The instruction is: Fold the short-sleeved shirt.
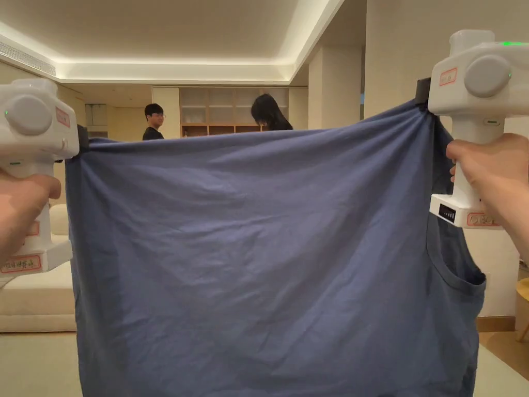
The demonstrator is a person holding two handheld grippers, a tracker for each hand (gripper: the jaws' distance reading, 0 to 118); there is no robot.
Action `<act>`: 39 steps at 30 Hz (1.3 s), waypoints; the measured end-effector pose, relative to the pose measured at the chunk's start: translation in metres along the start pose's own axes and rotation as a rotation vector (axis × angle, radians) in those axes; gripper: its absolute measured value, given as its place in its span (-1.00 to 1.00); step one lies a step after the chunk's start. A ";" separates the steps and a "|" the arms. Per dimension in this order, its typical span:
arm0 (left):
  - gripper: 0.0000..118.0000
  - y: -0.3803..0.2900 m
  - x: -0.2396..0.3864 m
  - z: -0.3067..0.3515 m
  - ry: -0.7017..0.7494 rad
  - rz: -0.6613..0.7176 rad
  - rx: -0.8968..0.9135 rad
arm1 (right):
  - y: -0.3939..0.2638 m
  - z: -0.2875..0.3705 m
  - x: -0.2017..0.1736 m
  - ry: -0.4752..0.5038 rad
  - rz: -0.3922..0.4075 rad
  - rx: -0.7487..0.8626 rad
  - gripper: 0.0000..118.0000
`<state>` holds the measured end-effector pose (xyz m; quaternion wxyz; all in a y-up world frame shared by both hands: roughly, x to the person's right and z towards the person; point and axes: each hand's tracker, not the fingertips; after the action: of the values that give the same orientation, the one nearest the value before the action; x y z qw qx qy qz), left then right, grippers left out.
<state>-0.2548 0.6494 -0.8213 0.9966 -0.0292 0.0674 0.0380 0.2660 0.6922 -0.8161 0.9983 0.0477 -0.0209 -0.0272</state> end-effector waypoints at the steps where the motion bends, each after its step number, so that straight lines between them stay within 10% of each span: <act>1: -0.94 0.000 0.005 -0.008 0.036 -0.048 0.025 | -0.003 -0.009 0.001 0.004 -0.011 0.003 -0.97; 18: -0.95 -0.151 -0.020 -0.065 0.033 -0.060 -0.151 | -0.167 -0.049 0.009 0.127 0.014 -0.232 -0.97; 26: -0.95 -0.280 -0.052 0.065 -0.088 -0.030 -0.356 | -0.308 0.097 0.035 0.172 0.073 -0.455 -0.97; 32: -0.95 -0.356 -0.065 0.197 -0.117 -0.076 -0.454 | -0.365 0.232 0.059 0.211 -0.134 -0.594 -0.97; 39: -0.95 -0.425 -0.097 0.279 -0.136 -0.037 -0.614 | -0.419 0.335 0.080 0.244 -0.056 -0.773 -0.97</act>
<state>-0.2793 0.2368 -0.5091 0.9440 -0.3273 -0.0143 0.0403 0.3093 0.2392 -0.5200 0.9368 -0.3275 0.1106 -0.0544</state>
